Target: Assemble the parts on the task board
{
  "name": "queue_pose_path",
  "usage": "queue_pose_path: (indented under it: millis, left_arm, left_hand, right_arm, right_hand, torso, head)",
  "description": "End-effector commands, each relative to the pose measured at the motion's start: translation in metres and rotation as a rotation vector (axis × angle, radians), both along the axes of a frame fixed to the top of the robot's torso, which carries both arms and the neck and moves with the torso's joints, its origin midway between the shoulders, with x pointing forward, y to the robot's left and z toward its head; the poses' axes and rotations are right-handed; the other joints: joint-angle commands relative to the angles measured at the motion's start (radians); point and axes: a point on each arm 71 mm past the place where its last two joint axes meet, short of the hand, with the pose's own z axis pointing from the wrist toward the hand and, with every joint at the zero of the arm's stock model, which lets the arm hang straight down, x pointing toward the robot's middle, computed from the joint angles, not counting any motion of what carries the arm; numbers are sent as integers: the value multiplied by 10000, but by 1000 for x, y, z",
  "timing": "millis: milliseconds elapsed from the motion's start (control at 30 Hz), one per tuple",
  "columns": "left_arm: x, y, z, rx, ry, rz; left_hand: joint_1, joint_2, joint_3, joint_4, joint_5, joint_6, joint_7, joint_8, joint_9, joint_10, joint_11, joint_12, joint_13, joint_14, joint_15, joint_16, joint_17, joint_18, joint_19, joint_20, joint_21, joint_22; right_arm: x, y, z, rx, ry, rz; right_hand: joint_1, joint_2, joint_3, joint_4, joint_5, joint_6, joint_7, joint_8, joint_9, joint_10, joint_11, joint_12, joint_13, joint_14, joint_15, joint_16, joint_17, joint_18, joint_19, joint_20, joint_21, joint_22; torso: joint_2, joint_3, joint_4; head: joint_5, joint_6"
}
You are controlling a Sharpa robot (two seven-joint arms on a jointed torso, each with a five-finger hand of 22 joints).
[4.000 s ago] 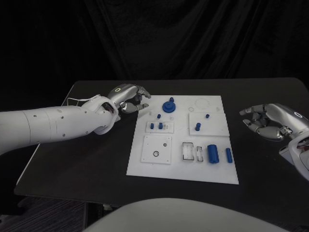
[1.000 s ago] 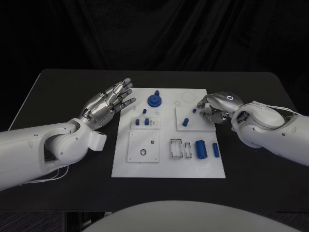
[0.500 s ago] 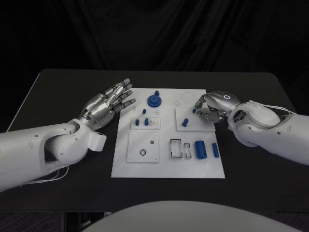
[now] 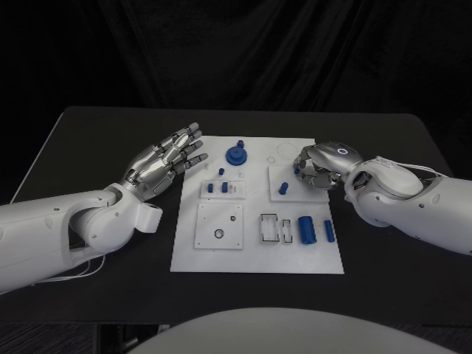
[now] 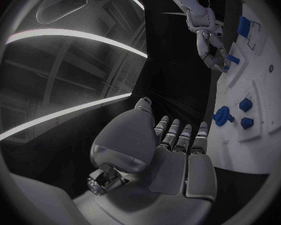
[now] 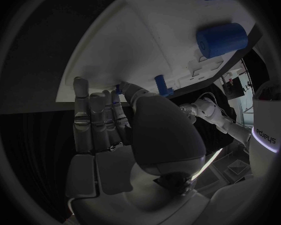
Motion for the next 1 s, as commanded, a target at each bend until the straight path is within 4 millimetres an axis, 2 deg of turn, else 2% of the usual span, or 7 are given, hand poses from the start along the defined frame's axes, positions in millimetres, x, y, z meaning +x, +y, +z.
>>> queue_pose_path:
  millis: [33,167,333,500,633,1000]
  left_arm:
    - [-1,1,7,-735,-924,217]
    - [-1,1,6,-734,-883,197]
    - [-2,0,5,-737,-838,175]
    - [-2,1,4,-722,-794,161]
    - [-2,1,4,-722,-763,140]
    - [-2,1,3,-717,-700,100]
  left_hand:
    - [106,13,48,10,63,-28,72,17,5,-28,22,15,1,-2,94,57,17,79,19,81,48,18]
    - [134,11,61,1,84,-32,92,17,6,-47,23,2,-1,1,116,66,17,76,29,104,52,24]
    - [152,12,70,-3,99,-29,112,19,7,-56,27,4,0,7,130,80,20,75,38,119,57,39]
    - [189,12,89,-8,130,39,211,33,19,-68,18,17,2,14,163,100,22,71,53,148,64,41]
    - [214,11,103,-14,152,85,287,43,26,-76,4,22,3,17,181,113,23,68,64,162,69,53]
    - [266,6,128,-35,188,150,391,55,35,-70,6,57,8,38,224,156,31,62,105,190,91,113]
  right_arm:
    - [-1,1,-1,61,-72,73]
    - [-1,1,-1,1,5,83]
    - [0,1,-2,-48,53,88]
    - [1,1,-2,-58,43,77]
    - [1,1,-2,-74,43,76]
    - [2,4,-4,-106,97,134]
  right_hand:
    - [114,9,-56,11,-8,-76,11,26,60,-75,-33,221,133,-66,-29,4,3,184,-42,-38,-68,301]
    - [185,47,-27,-17,158,-140,29,6,162,-121,-83,560,330,-59,-71,16,12,180,1,-71,-35,320]
    - [532,146,280,-261,864,-36,82,63,314,-10,-165,752,388,-69,-162,8,14,173,47,-163,83,373]
    - [736,196,489,-476,1098,165,87,173,443,359,-240,830,346,-32,-233,25,45,155,90,-238,294,417]
    - [720,204,561,-524,1116,237,80,207,513,551,-262,769,264,12,-254,39,67,133,117,-268,455,435]
    - [402,111,606,-450,840,298,77,222,722,847,-234,124,-191,67,-224,16,51,113,77,-255,639,418]
  torso:
    - [-20,-11,-1]
    - [-25,-19,8]
    - [-39,-16,22]
    - [-42,-18,11]
    - [-46,-23,-9]
    - [-63,-34,23]
  head:
    - [16,3]
    - [17,-3]
    - [-24,-31]
    - [-3,-44]
    - [29,-46]
    - [30,-47]
